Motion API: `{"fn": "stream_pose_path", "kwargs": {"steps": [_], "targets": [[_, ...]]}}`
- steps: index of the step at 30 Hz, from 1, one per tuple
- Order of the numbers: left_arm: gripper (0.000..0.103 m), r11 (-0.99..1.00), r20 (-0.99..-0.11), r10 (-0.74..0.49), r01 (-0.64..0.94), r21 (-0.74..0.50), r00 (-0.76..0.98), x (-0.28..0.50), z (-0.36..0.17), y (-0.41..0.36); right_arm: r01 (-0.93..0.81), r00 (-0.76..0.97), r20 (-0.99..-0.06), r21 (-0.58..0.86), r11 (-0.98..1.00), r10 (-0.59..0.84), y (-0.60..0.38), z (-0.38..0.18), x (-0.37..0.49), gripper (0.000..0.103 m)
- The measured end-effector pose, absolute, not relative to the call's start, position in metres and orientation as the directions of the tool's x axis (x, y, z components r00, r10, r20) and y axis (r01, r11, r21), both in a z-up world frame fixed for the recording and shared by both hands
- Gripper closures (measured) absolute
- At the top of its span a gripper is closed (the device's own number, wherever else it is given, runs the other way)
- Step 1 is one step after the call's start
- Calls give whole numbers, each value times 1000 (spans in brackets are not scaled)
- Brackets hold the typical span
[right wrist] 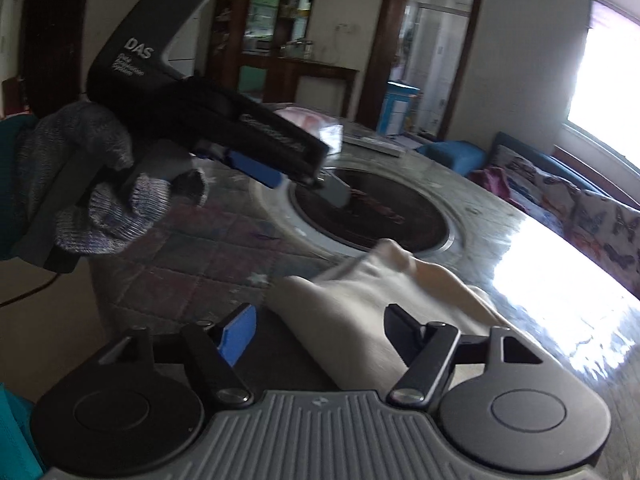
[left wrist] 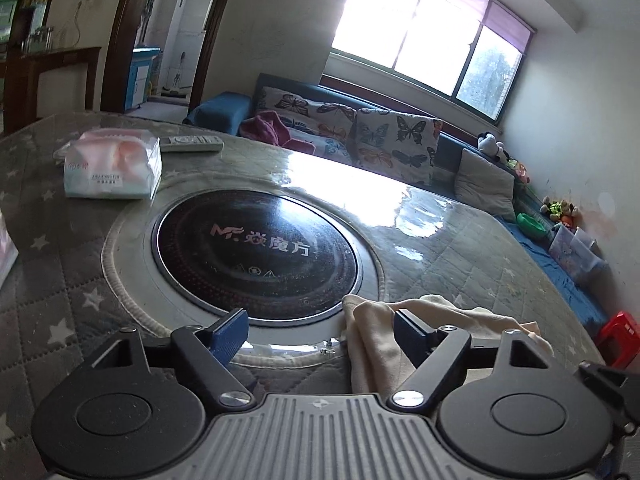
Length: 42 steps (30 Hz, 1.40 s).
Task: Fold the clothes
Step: 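Grasp the sweatshirt edge with the left gripper while the right gripper grasps beside it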
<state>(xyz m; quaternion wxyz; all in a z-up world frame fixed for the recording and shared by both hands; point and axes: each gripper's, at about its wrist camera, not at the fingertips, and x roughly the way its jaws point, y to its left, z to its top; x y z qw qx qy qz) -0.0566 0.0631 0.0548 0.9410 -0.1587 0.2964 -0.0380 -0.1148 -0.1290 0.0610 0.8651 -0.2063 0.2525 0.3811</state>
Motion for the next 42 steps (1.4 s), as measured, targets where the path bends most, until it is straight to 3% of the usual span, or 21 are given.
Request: {"fn": "stream_pose_path", "kwargs": {"steps": [11,19,24,29,31,42], "targets": [[21,931,-548,-199,-19,-365,812,-56,47,74,-834,444,-681,-77,546,582,-101,33,-103,33],[21,920,-550,-221,-15,-392,805,-53,46,76,-825,494,-649,-141,547,578,-96,47,-108,41],[21,911,-551,-251,1,-413,796,-51,45,72,-825,494,-674,-164,540,550,-88,41,-102,54],[21,881,-554,-309,13,-473,773,-49,43,68,-806,514,-670,-164,569,536,-94,43,-99,83],[21,859,-556,-337,6,-512,760,-47,40,66,-797,510,-663,-125,590,548,-100,47,-94,89],[21,644,-524,-495,-111,-757,693,-24,17,69,-753,475,-587,115,648,656,-141,79,-73,92]]}}
